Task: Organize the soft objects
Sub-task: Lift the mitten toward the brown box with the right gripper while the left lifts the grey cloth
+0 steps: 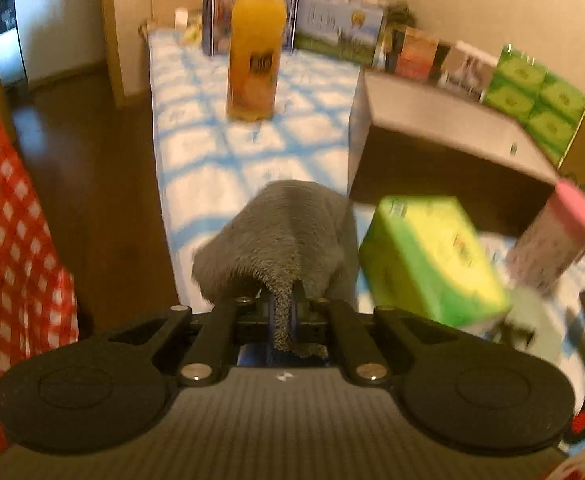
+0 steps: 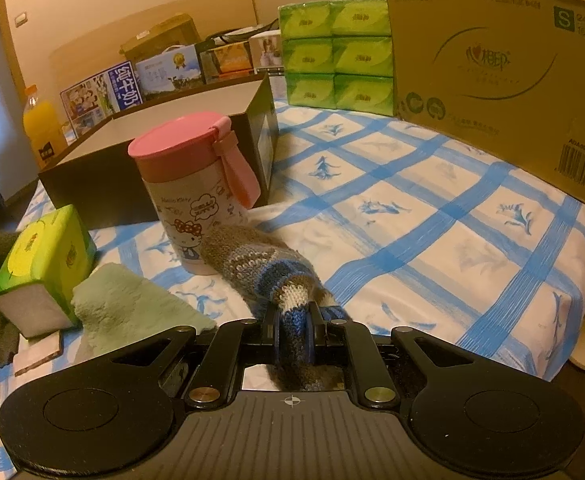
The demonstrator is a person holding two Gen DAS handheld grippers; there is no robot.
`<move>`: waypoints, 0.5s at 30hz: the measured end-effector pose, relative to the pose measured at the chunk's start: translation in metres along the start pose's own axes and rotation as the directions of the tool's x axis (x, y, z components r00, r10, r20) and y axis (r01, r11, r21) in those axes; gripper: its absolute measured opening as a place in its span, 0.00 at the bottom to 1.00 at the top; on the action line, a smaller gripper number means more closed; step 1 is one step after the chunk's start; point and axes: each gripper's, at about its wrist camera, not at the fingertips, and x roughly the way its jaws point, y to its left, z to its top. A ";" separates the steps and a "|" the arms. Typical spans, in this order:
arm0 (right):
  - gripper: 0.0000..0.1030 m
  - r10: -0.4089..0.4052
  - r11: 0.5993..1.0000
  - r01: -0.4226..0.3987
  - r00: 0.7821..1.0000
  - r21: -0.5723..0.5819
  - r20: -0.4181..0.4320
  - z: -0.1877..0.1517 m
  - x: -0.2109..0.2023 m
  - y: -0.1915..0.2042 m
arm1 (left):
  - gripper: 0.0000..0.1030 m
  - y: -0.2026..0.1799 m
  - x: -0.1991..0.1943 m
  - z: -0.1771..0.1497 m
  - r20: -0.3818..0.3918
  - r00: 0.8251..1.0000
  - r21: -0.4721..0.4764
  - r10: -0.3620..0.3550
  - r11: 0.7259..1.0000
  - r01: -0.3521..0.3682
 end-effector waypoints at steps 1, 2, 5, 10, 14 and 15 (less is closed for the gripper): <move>0.12 0.001 1.000 -0.001 1.000 -0.002 -0.003 0.000 0.000 0.000 | 0.06 0.000 0.007 -0.006 -0.027 1.000 0.003 0.011 1.000 -0.011; 0.12 0.000 1.000 0.000 1.000 -0.005 -0.007 -0.001 0.000 0.001 | 0.08 0.001 0.013 -0.011 -0.052 0.998 0.009 0.017 1.000 -0.017; 0.12 -0.006 1.000 0.005 1.000 -0.009 -0.014 -0.001 0.001 0.001 | 0.27 -0.001 0.032 -0.019 -0.111 0.994 -0.004 0.011 1.000 -0.012; 0.12 -0.010 1.000 0.010 1.000 -0.001 -0.020 -0.001 0.003 -0.001 | 0.67 -0.013 0.047 -0.017 -0.110 0.994 -0.031 -0.026 0.999 0.023; 0.12 -0.013 1.000 0.013 1.000 -0.001 -0.026 -0.001 0.005 -0.001 | 0.71 -0.027 0.062 -0.013 -0.111 0.994 -0.018 -0.017 1.000 0.015; 0.12 -0.012 1.000 0.012 1.000 0.000 -0.028 -0.002 0.006 -0.002 | 0.70 -0.029 0.067 -0.012 -0.118 0.993 -0.013 -0.001 1.000 0.000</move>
